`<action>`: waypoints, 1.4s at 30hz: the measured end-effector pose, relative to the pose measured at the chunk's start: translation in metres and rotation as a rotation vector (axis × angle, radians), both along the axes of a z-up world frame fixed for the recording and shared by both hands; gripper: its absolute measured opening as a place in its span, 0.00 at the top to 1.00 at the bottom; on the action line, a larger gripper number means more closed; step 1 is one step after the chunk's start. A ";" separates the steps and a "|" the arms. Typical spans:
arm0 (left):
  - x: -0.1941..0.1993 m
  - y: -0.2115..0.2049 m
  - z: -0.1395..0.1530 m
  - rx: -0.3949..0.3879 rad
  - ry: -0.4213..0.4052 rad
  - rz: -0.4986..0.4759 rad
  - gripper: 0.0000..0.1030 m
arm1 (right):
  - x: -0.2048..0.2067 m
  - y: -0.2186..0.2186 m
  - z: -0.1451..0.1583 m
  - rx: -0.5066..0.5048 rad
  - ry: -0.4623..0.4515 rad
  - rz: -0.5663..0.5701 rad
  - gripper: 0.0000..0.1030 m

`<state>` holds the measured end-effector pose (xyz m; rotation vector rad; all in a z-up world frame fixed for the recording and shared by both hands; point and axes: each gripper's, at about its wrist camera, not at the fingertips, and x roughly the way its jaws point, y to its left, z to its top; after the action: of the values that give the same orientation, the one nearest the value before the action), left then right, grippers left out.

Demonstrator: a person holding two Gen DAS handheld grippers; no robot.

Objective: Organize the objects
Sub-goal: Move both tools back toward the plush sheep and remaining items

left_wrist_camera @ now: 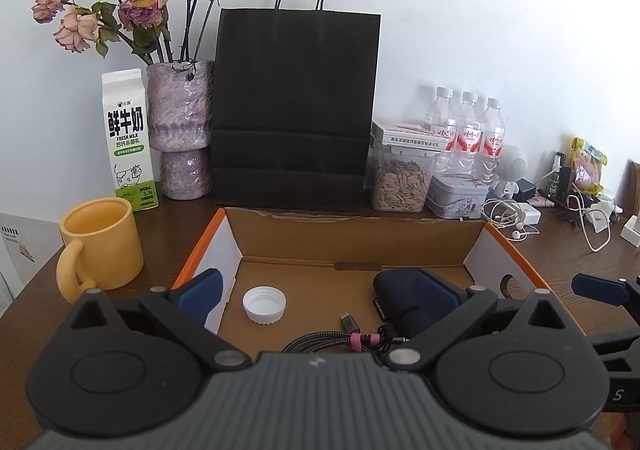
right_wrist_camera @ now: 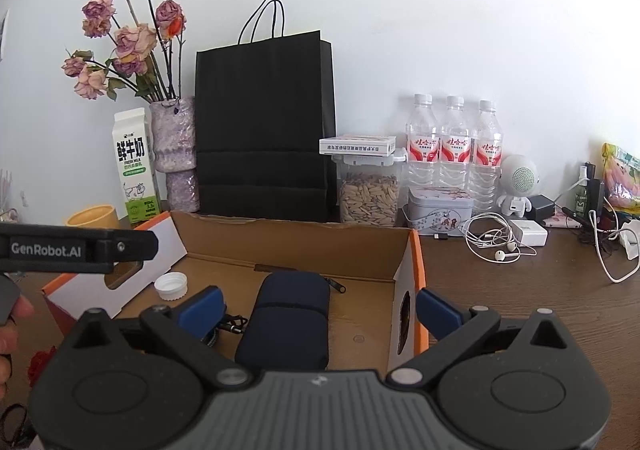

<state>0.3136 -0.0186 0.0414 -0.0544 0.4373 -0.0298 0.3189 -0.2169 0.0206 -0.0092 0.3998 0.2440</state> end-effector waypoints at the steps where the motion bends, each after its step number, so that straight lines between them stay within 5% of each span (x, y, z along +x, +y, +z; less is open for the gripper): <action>1: -0.003 0.000 0.002 0.002 -0.008 -0.001 0.00 | -0.003 0.000 0.001 0.001 -0.005 0.000 0.00; 20: -0.081 0.014 0.018 0.008 -0.054 0.011 0.00 | -0.082 -0.016 0.013 -0.024 -0.058 0.022 0.00; 42: -0.187 -0.005 -0.023 0.011 0.064 -0.059 0.00 | -0.180 -0.035 -0.006 -0.048 0.010 0.039 0.00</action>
<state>0.1263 -0.0240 0.0187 -0.0314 0.5030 -0.0840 0.1388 -0.2522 0.0147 -0.0627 0.4156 0.2729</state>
